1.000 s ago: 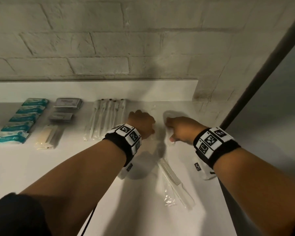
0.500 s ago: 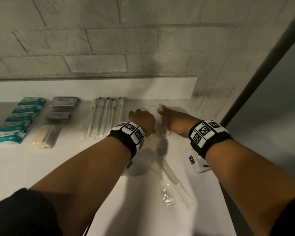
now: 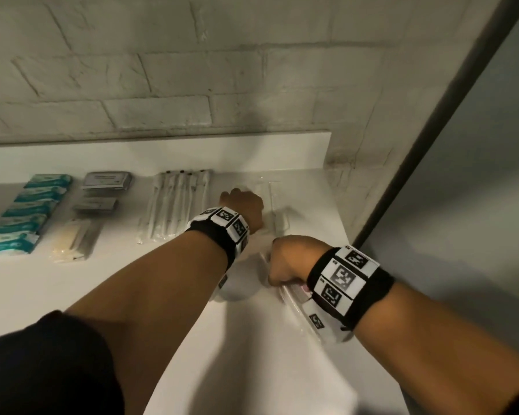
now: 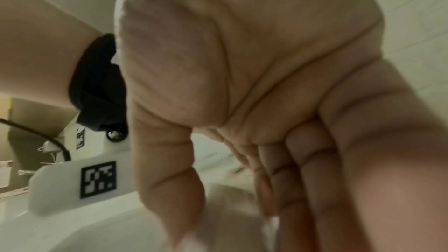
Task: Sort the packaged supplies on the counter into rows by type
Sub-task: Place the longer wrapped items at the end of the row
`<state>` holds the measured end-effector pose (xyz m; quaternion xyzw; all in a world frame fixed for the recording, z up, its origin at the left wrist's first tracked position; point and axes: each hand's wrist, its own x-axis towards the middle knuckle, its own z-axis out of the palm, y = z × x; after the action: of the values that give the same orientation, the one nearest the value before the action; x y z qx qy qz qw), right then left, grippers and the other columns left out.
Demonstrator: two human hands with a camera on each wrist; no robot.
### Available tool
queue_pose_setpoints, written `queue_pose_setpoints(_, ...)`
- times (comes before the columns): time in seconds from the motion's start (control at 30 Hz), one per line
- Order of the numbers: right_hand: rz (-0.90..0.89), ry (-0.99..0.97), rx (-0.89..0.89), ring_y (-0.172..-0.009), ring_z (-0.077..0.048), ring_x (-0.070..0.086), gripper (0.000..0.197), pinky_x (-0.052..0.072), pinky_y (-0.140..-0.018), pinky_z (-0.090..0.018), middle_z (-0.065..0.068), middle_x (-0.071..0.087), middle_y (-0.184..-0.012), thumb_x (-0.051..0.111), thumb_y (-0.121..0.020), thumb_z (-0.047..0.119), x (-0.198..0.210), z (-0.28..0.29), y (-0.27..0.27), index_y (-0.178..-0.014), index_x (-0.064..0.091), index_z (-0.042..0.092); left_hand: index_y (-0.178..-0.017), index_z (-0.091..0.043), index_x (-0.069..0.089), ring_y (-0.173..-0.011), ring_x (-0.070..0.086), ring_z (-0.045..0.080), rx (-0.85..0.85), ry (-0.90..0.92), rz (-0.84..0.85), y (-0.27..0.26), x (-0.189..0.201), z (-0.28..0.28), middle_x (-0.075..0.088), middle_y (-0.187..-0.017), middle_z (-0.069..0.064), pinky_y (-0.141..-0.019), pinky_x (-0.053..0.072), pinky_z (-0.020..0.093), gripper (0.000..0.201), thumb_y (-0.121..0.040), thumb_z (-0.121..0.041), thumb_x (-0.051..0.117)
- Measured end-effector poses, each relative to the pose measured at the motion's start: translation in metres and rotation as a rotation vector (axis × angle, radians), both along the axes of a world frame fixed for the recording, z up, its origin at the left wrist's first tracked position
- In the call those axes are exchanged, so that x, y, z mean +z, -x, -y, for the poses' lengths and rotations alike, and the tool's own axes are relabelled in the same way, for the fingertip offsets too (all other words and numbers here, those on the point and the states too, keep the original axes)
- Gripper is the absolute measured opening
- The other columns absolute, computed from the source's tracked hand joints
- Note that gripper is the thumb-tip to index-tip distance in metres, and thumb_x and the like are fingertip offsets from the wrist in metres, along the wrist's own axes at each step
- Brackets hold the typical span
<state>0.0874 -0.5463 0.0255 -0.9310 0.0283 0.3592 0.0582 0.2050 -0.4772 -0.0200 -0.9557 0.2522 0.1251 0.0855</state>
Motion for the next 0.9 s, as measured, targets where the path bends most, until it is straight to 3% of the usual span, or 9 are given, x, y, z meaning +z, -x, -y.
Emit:
queue_pose_setpoints(0.07, -0.026, -0.014, -0.057, -0.052, -0.018, 0.051, 0.024, 0.044, -0.051, -0.025, -0.005, 0.058, -0.057, 0.055, -0.092, 0.025, 0.005, 0.005, 0.001, -0.091, 0.062, 0.003, -0.13, -0.026, 0.055, -0.124, 0.043, 0.025, 0.001, -0.003, -0.001, 0.0, 0.0, 0.0, 0.052, -0.136, 0.0, -0.102, 0.033, 0.039, 0.044, -0.089, -0.043, 0.054)
queue_pose_setpoints(0.13, -0.048, -0.076, -0.156, -0.058, -0.026, 0.064, 0.027, 0.055, -0.058, -0.032, -0.012, 0.068, -0.06, 0.052, -0.093, 0.019, 0.005, 0.016, -0.005, -0.087, 0.064, -0.004, -0.129, -0.026, 0.056, -0.123, 0.044, 0.025, 0.003, -0.007, -0.002, 0.001, -0.001, -0.001, 0.052, -0.135, 0.0, -0.102, 0.033, 0.039, 0.043, -0.089, -0.041, 0.056)
queue_pose_setpoints(0.23, 0.015, -0.24, -0.378, -0.063, -0.033, 0.067, 0.029, 0.056, -0.057, -0.037, -0.025, 0.07, -0.079, 0.038, -0.091, 0.004, -0.003, 0.047, -0.026, -0.101, 0.06, -0.011, -0.128, -0.027, 0.056, -0.123, 0.043, 0.024, 0.016, 0.014, -0.009, -0.001, -0.001, -0.001, 0.052, -0.135, -0.001, -0.102, 0.033, 0.037, 0.041, -0.088, -0.036, 0.06)
queue_pose_setpoints(0.3, 0.173, -0.256, -0.431, -0.081, -0.034, 0.066, 0.038, 0.054, -0.064, -0.037, -0.026, 0.068, -0.102, 0.041, -0.091, 0.001, -0.008, 0.071, -0.04, -0.127, 0.05, -0.005, -0.132, -0.029, 0.053, -0.126, 0.041, 0.024, 0.033, 0.043, -0.033, -0.002, -0.002, -0.002, 0.048, -0.139, -0.002, -0.105, 0.032, 0.036, 0.046, -0.088, -0.037, 0.062)
queue_pose_setpoints(0.4, 0.467, -0.111, -0.304, -0.119, -0.03, 0.055, 0.06, 0.048, -0.092, -0.033, -0.012, 0.052, -0.139, 0.05, -0.089, 0.004, -0.015, 0.1, -0.043, -0.146, 0.035, 0.017, -0.136, -0.035, 0.048, -0.13, 0.038, 0.023, 0.078, 0.164, -0.032, -0.001, -0.002, -0.003, 0.041, -0.143, -0.004, -0.108, 0.03, 0.037, 0.055, -0.085, -0.041, 0.066)
queue_pose_setpoints(0.53, 0.415, -0.108, -0.067, -0.124, -0.022, 0.052, 0.055, 0.042, -0.103, -0.031, 0.0, 0.054, -0.139, 0.066, -0.086, 0.028, -0.025, 0.099, -0.028, -0.139, 0.05, 0.025, -0.131, -0.038, 0.053, -0.128, 0.041, 0.02, 0.039, 0.274, 0.05, 0.002, 0.001, 0.004, 0.047, -0.141, -0.008, -0.105, 0.03, 0.036, 0.047, -0.085, -0.046, 0.062)
queue_pose_setpoints(0.6, 0.339, -0.077, 0.007, -0.124, -0.022, 0.052, 0.061, 0.042, -0.102, -0.031, 0.0, 0.055, -0.139, 0.069, -0.084, 0.036, -0.031, 0.093, -0.026, -0.141, 0.047, 0.028, -0.127, -0.038, 0.056, -0.13, 0.041, 0.019, -0.029, 0.247, 0.056, 0.005, 0.002, 0.013, 0.05, -0.14, -0.01, -0.105, 0.03, 0.034, 0.042, -0.086, -0.048, 0.06)
queue_pose_setpoints(0.67, 0.33, -0.003, 0.042, -0.116, -0.025, 0.057, 0.06, 0.044, -0.091, -0.029, -0.004, 0.06, -0.13, 0.069, -0.084, 0.036, -0.038, 0.094, -0.035, -0.139, 0.048, 0.026, -0.127, -0.037, 0.057, -0.131, 0.039, 0.018, -0.068, 0.202, 0.059, 0.009, 0.002, 0.022, 0.051, -0.14, -0.009, -0.107, 0.029, 0.034, 0.041, -0.087, -0.047, 0.058)
queue_pose_setpoints(0.9, 0.334, 0.064, 0.042, -0.107, -0.03, 0.06, 0.049, 0.045, -0.081, -0.033, -0.01, 0.062, -0.12, 0.062, -0.088, 0.021, -0.042, 0.1, -0.066, -0.134, 0.047, 0.015, -0.128, -0.036, 0.057, -0.125, 0.045, 0.019, -0.088, 0.112, 0.075, 0.01, -0.005, 0.03, 0.055, -0.136, -0.008, -0.104, 0.031, 0.035, 0.046, -0.084, -0.048, 0.061)
